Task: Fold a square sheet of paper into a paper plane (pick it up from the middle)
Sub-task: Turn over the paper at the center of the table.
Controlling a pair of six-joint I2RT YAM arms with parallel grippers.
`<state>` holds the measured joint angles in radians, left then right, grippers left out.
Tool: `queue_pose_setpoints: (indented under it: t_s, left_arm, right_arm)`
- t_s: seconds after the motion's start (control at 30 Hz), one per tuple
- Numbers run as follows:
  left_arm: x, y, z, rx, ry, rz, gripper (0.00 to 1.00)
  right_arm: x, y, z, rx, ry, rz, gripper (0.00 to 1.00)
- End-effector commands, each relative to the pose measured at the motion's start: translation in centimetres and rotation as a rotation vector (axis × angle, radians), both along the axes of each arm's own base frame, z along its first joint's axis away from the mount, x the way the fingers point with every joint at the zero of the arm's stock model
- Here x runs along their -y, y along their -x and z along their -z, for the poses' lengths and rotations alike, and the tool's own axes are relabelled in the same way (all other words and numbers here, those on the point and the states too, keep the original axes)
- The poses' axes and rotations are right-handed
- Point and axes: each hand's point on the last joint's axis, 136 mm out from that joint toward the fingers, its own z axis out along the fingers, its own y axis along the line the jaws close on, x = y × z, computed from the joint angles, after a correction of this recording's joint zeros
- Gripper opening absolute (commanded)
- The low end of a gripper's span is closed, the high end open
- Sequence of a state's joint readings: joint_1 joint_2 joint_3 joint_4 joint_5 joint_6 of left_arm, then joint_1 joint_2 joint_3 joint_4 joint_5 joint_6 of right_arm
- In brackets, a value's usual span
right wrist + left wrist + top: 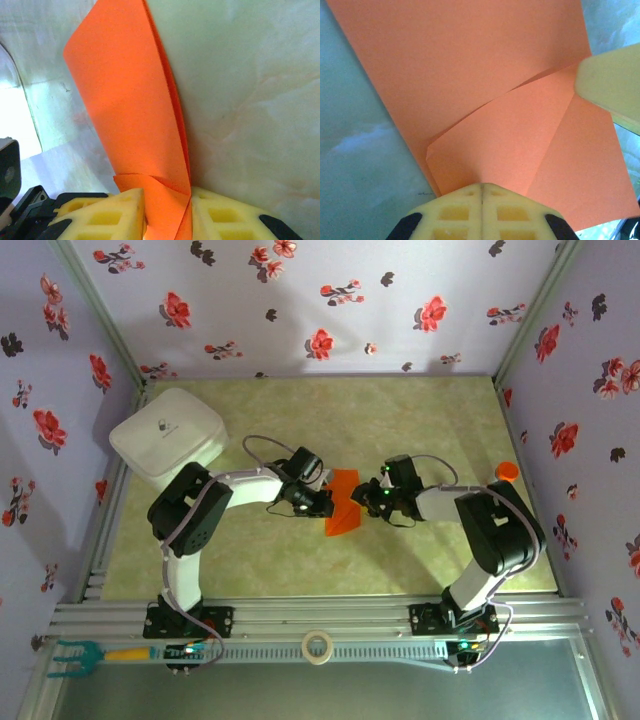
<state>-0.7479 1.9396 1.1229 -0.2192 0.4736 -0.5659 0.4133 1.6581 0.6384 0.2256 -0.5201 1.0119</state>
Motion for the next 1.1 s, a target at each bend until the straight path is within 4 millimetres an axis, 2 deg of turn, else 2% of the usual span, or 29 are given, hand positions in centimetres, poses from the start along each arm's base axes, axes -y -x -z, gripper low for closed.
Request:
queue_pose_setpoints:
  t_s: [0.0,0.27,0.53,0.8,1.07]
  left_arm:
    - [-1.1,1.0,0.8,-0.039,-0.045,-0.006,0.06]
    - [-0.8,0.9,0.1,-0.032,-0.027,-0.006,0.11]
    - [-0.5,0.2,-1.7,0.015,0.004,-0.026,0.19]
    - [-1.2,-1.1,-5.5,0.152,0.017,-0.056,0.24]
    - [-3.3,-2.4,-8.9,0.311,-0.005,-0.130,0.28]
  right_arm:
    - [-0.1,-0.4,0.2,0.022,-0.021,-0.013,0.25]
    - [0.1,-0.5,0.5,0.022,-0.033,-0.012,0.12]
    - [0.2,-0.2,0.0,0.035,-0.023,-0.032,0.02]
    - [1.6,-0.1,-2.5,0.119,0.081,-0.055,0.00]
    - [3.7,0.4,-5.5,0.235,0.245,-0.091,0.00]
